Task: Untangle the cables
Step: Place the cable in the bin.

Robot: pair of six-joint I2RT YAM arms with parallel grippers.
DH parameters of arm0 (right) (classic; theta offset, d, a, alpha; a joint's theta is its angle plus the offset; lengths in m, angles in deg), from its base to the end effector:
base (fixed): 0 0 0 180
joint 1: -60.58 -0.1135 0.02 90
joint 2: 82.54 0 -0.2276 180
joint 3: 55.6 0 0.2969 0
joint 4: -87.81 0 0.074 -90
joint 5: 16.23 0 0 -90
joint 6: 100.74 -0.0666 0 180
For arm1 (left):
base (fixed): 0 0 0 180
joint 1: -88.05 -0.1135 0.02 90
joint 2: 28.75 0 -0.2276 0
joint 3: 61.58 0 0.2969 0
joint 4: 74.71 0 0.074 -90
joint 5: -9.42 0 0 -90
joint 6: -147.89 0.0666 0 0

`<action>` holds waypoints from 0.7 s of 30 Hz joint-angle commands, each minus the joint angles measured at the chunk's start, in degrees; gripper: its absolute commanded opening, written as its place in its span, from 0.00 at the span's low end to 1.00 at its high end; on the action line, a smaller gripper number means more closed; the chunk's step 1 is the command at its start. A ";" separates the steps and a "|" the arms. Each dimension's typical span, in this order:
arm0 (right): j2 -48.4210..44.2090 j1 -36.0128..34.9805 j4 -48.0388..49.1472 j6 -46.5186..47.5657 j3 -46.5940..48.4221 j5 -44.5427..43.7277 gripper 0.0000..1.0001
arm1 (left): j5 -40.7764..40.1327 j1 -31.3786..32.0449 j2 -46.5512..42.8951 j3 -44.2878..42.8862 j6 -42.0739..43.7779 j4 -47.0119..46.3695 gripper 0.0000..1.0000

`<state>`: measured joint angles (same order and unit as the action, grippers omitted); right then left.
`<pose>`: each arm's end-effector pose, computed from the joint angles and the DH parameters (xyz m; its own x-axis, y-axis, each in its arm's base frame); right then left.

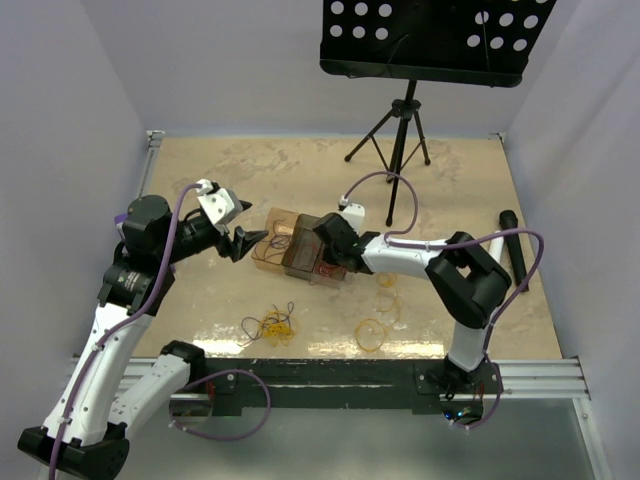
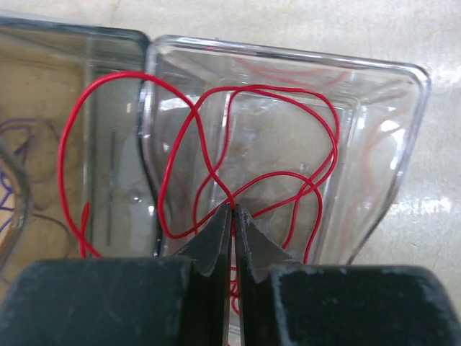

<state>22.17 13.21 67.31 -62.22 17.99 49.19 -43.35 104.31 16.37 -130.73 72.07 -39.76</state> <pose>0.3018 0.2869 0.0747 -0.7173 0.2713 -0.6418 0.1076 0.9532 0.2827 0.2338 -0.1102 0.3716 0.0180 0.1979 -0.9801 0.8136 0.5668 0.1294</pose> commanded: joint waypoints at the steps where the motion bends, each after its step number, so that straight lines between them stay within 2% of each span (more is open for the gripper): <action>1: 0.06 0.00 -3.46 -2.04 1.43 -2.84 0.11 | -0.14 0.10 -0.74 -0.95 0.50 -1.58 0.70; 7: -5.55 0.00 -5.66 -0.11 3.37 -2.58 0.37 | -0.23 0.10 -1.00 -0.95 0.59 -1.32 0.69; 13: -9.95 -0.09 -8.82 3.40 5.74 -2.67 0.46 | -0.32 0.10 -1.09 -0.95 0.42 -1.49 0.70; 21: -12.42 -2.54 -11.29 5.42 7.67 -4.60 0.51 | -0.85 0.10 -1.18 -1.13 1.03 -1.40 0.70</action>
<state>11.22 12.84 58.59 -59.03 23.00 47.18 -43.56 104.31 15.74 -130.73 72.15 -39.76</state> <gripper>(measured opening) 0.497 0.694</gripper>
